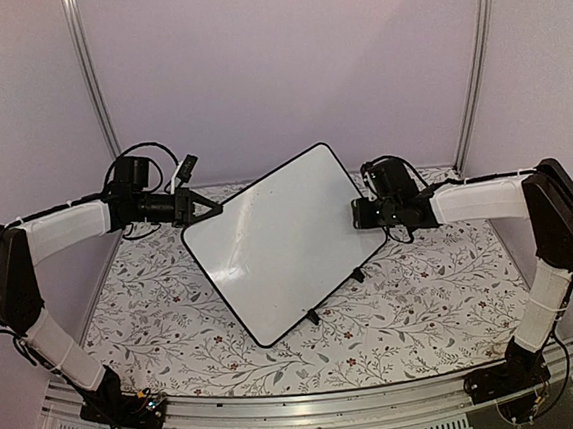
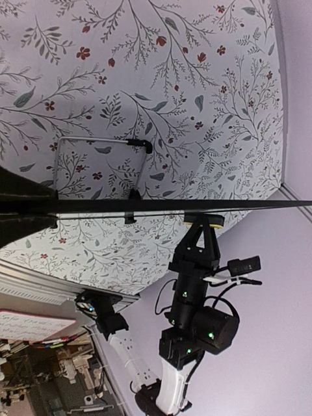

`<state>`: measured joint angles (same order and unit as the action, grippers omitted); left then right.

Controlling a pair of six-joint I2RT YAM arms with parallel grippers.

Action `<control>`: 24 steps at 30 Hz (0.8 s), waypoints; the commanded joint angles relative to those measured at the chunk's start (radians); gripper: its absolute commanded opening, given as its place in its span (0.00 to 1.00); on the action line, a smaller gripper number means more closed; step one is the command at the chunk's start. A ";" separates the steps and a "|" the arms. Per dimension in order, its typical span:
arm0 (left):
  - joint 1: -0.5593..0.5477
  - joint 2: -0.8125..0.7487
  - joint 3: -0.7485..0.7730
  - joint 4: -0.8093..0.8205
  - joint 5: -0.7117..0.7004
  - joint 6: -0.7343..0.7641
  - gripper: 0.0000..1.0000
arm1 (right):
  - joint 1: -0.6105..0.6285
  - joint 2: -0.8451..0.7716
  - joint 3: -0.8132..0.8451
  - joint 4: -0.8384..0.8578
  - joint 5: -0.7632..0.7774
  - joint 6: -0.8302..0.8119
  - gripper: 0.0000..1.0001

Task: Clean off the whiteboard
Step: Erase the whiteboard at the center of the board, then place the whiteboard and the whiteboard eraser at the center of the board.

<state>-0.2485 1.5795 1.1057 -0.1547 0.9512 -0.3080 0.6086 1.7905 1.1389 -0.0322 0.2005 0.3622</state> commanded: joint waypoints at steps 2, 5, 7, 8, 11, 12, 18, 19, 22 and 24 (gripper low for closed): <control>-0.010 -0.010 -0.007 0.026 0.039 0.039 0.00 | 0.037 0.031 0.157 0.046 -0.143 -0.020 0.00; -0.011 -0.012 -0.007 0.027 0.038 0.039 0.00 | 0.050 0.074 0.243 0.034 -0.159 -0.026 0.00; -0.011 -0.012 -0.008 0.026 0.038 0.040 0.00 | 0.051 0.095 0.276 0.007 -0.170 -0.018 0.00; -0.011 -0.013 -0.008 0.027 0.037 0.040 0.00 | 0.051 0.099 0.286 0.004 -0.169 -0.012 0.00; -0.011 -0.012 -0.007 0.026 0.037 0.040 0.00 | 0.051 0.110 0.292 -0.012 -0.153 0.000 0.00; -0.010 -0.011 -0.007 0.026 0.038 0.039 0.00 | 0.051 0.111 0.287 -0.018 -0.146 0.000 0.00; -0.011 -0.012 -0.006 0.026 0.040 0.039 0.00 | 0.051 0.089 0.174 -0.040 -0.081 0.004 0.00; -0.011 -0.012 -0.006 0.027 0.040 0.039 0.00 | 0.051 0.081 0.148 -0.038 -0.075 0.006 0.00; -0.010 -0.011 -0.006 0.027 0.040 0.039 0.00 | 0.049 0.049 0.074 -0.028 -0.060 0.005 0.00; -0.011 -0.012 -0.007 0.027 0.039 0.039 0.00 | 0.049 0.031 0.032 -0.023 -0.037 -0.002 0.00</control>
<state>-0.2485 1.5795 1.1057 -0.1570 0.9382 -0.3092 0.6601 1.8362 1.2598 -0.0090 0.1062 0.3626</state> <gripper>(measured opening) 0.026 0.247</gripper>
